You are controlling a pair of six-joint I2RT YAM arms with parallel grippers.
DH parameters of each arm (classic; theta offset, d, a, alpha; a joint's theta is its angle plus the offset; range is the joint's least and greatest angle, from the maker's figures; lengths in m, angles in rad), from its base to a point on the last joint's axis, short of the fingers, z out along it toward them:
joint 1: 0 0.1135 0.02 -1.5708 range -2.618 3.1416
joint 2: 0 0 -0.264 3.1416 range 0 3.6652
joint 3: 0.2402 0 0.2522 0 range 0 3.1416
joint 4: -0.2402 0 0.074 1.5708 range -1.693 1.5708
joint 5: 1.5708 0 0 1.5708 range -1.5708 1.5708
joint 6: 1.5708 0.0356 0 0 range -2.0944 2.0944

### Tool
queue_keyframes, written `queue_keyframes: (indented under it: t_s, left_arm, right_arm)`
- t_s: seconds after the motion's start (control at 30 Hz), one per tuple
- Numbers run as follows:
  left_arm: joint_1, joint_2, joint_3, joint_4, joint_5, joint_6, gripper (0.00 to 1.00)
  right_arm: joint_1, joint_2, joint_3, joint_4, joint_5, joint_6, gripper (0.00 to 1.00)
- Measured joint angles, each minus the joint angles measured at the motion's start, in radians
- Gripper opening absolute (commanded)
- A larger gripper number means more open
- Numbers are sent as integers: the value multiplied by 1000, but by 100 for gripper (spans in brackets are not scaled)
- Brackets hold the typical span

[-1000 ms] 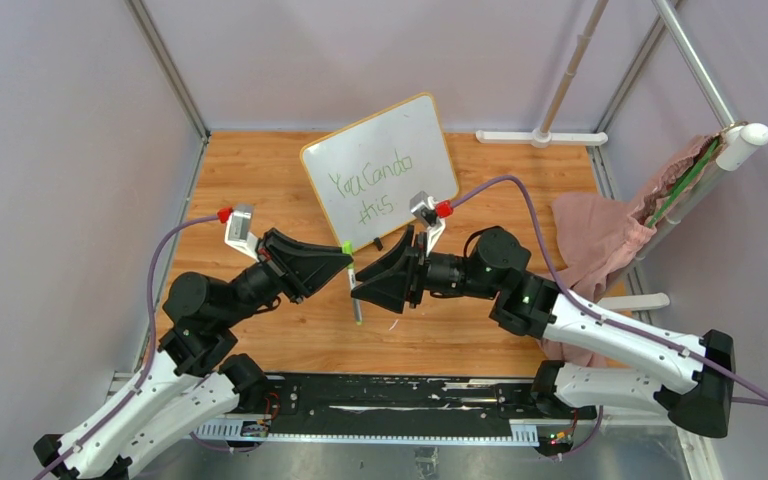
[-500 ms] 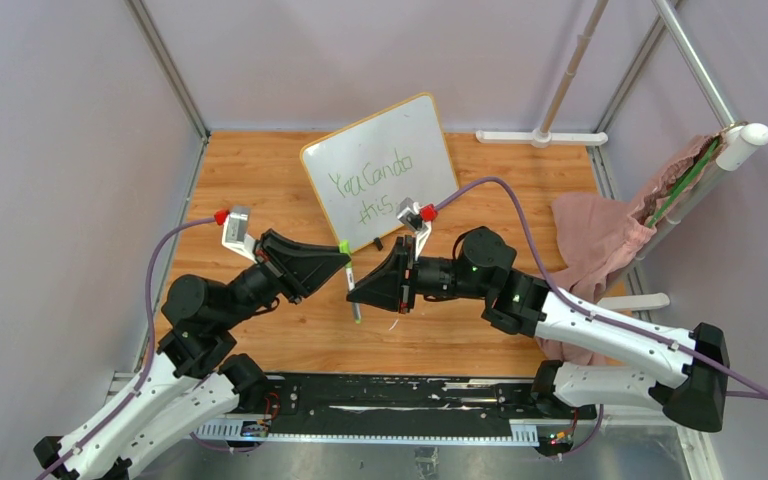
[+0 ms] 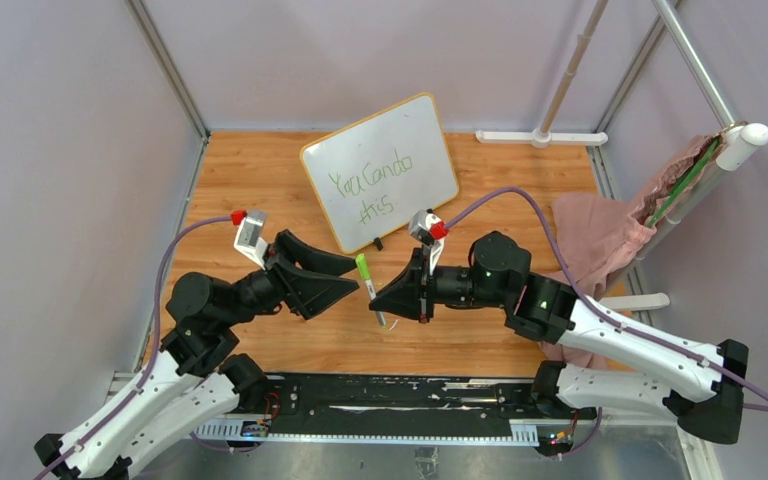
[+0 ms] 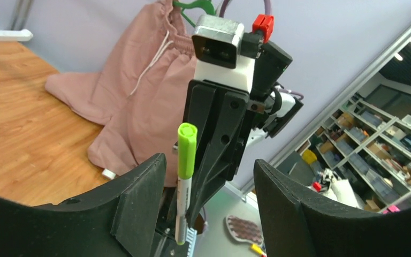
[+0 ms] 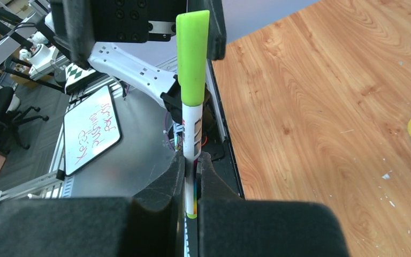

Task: Write a sentence on the whiteboard
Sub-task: Close the whiteboard marker at the center of the board.

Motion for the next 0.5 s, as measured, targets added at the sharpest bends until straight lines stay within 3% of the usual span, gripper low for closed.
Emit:
queue_keyframes:
  t_s: [0.13, 0.23, 0.3, 0.5]
  left_arm:
    - [0, 35, 0, 0, 43, -3, 63]
    - [0, 81, 0, 0, 73, -8, 55]
    - [0, 114, 0, 0, 90, -15, 46]
    - [-1, 125, 0, -8, 93, -15, 4]
  right_arm:
    - [4, -31, -14, -17, 10, -23, 0]
    - [16, -31, -21, -23, 14, -36, 0]
    - [24, -28, -22, -31, 17, -47, 0]
    - [29, -27, -22, -67, 49, -67, 1]
